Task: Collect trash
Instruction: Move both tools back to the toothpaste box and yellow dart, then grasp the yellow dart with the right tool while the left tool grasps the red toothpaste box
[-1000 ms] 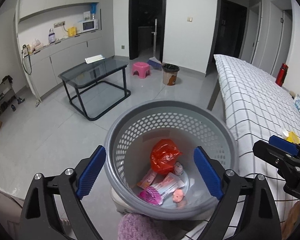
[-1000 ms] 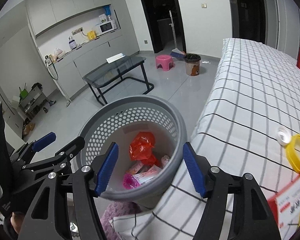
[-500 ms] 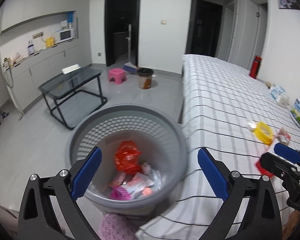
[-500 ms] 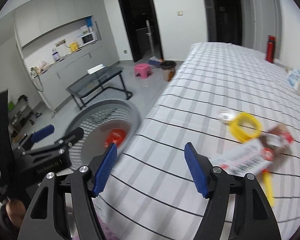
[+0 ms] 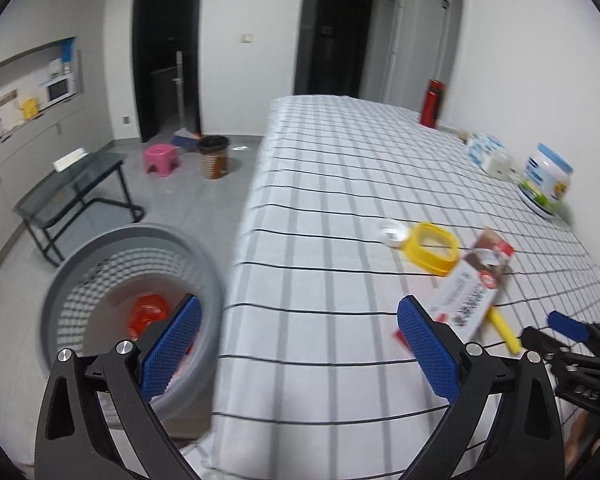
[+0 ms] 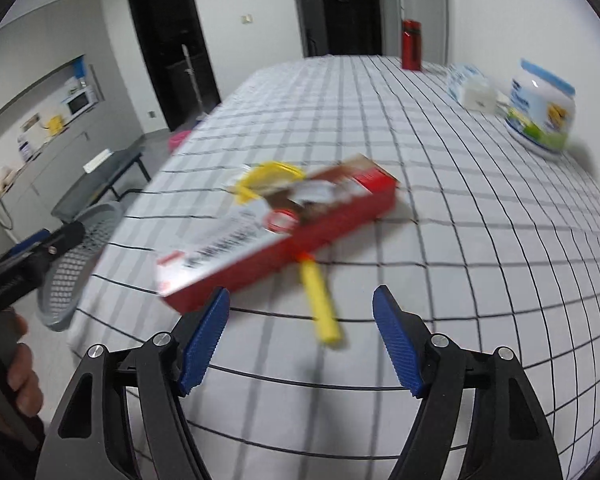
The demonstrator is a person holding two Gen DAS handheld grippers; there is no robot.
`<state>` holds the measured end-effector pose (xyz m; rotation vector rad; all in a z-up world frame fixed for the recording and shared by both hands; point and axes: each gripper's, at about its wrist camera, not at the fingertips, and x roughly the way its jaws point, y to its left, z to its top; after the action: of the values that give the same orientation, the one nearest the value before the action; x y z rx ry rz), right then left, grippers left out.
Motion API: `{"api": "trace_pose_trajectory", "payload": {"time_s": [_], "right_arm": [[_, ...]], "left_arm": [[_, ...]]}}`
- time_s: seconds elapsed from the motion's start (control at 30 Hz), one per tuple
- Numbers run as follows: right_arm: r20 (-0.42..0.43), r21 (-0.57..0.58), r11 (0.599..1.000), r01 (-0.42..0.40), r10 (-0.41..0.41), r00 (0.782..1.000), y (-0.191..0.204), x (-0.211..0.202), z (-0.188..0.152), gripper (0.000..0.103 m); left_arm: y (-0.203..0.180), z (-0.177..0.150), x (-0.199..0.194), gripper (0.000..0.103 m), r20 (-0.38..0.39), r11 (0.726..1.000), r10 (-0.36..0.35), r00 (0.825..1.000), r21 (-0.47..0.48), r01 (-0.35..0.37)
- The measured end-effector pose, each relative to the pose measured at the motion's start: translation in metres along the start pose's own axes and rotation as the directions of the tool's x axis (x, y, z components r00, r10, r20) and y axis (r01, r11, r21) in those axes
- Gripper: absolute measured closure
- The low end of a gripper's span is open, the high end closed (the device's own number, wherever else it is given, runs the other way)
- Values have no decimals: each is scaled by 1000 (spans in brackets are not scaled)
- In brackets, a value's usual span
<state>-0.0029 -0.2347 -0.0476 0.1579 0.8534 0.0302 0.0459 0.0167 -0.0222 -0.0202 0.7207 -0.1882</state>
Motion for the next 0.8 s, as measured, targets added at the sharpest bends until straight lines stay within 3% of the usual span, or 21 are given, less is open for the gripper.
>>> {"api": "trace_pose_trajectory", "payload": {"time_s": [0.4,0.6,0.7,0.8], "right_arm": [[-95,-14,999,47,-48,994,-17,38,0,33],[-97,-51,997,51,-55,994,-9,44,3,50],[-92,-70,996,51,-57,994,-5,44,3,65],[-87,-75,996,50,-57,995,-6,43,3,87]], "left_arm": [[-42,7,20,6,-29,997,-33,999,71,35],[-48,8,26,6,-39,996,-32,999,82,35],[-50,8,26,6,-39,995,-36,999,92,39],[-55,8,27,6,-43,993,-43,998,106,47]]}}
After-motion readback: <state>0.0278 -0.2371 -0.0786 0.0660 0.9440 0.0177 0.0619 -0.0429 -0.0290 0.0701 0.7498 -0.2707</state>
